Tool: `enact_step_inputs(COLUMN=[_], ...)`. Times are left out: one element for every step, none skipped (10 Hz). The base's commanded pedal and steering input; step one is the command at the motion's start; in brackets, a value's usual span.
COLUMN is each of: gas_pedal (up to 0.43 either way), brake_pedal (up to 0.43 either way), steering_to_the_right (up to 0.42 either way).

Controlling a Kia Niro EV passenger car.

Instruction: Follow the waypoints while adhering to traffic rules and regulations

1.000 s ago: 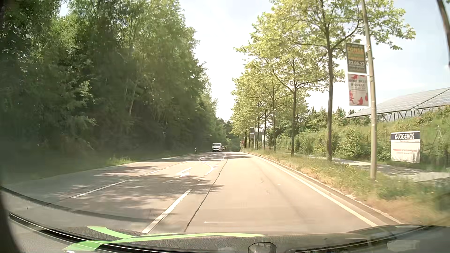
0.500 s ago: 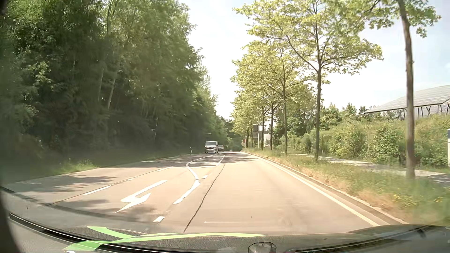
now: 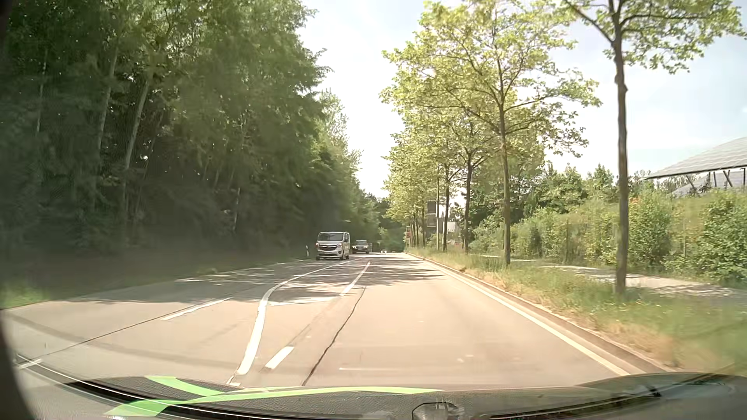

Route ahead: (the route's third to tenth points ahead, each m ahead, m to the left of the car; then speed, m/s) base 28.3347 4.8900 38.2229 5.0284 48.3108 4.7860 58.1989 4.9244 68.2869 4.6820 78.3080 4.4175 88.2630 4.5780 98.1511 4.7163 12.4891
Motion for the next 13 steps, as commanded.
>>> enact_step_inputs(gas_pedal=[0.150,0.150,0.150,0.150,0.150,0.150,0.150,0.150,0.150,0.150,0.150,0.150,0.150], brake_pedal=[0.000,0.000,0.000,0.000,0.000,0.000,0.000,0.000,0.000,0.000,0.000,0.000,0.000], steering_to_the_right=[-0.006,-0.006,-0.006,-0.006,-0.006,-0.007,-0.007,-0.007,-0.007,-0.007,-0.007,-0.008,-0.008])
